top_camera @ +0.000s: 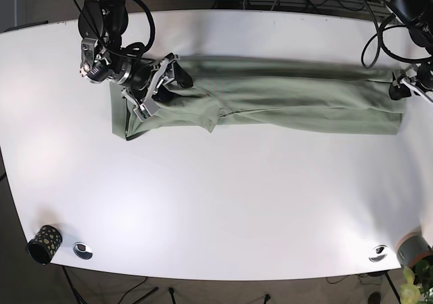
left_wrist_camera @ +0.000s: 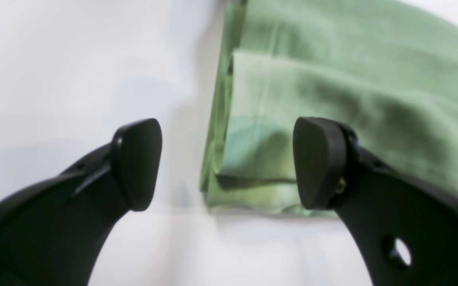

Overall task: Fold the T-shirt properly
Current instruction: 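Release the strip and reposition both grippers at its two ends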

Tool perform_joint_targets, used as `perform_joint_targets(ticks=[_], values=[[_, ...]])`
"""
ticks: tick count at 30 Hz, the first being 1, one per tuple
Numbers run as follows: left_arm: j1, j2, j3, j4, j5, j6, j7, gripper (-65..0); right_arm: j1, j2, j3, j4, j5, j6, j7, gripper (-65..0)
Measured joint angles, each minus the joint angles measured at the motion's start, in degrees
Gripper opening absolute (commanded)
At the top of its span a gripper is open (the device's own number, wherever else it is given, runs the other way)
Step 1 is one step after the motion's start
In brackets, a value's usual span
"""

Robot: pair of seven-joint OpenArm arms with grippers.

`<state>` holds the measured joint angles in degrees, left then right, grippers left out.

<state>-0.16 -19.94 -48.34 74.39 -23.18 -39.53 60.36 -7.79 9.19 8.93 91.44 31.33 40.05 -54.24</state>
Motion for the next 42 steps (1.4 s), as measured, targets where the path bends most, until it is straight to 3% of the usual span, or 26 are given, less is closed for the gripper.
perform_joint_targets(ticks=[10, 13, 17, 18, 26, 33, 42], values=[[-2.1, -0.44, 0.28, -6.93, -1.07, -0.2, -2.32, -19.2, -0.02, 0.02, 0.0, 0.04, 0.04, 0.0, -0.02, -27.1], [-1.77, -0.17, 0.28, -6.58, -1.14, -0.24, -2.43, -31.7, -0.02, 0.02, 0.0, 0.04, 0.04, 0.0, 0.0, -27.1], [-1.4, 0.07, 0.37, -5.62, -0.44, -0.35, -1.16, -62.4, -0.02, 0.0, 0.07, 0.04, 0.02, 0.0, 0.0, -27.1], [-1.4, 0.24, 0.39, -5.2, 0.02, -0.39, -1.16, -65.0, -0.02, 0.0, 0.07, 0.04, 0.04, 0.0, 0.0, -27.1], [2.69, 1.25, 7.06, 10.1, 0.07, -0.42, -0.61, -65.0, -0.07, -0.04, 0.11, 0.04, 0.04, 0.0, -0.02, -27.1], [7.43, 6.4, 19.43, 28.57, -0.2, -0.46, -0.44, -65.0, -0.02, -0.13, 0.09, 0.04, 0.04, 0.0, 0.0, -27.1], [9.25, 12.17, 34.1, 33.73, 0.24, 4.17, -0.37, -65.0, 0.28, -0.15, 0.11, 0.02, 0.02, 0.0, -0.04, -27.1]])
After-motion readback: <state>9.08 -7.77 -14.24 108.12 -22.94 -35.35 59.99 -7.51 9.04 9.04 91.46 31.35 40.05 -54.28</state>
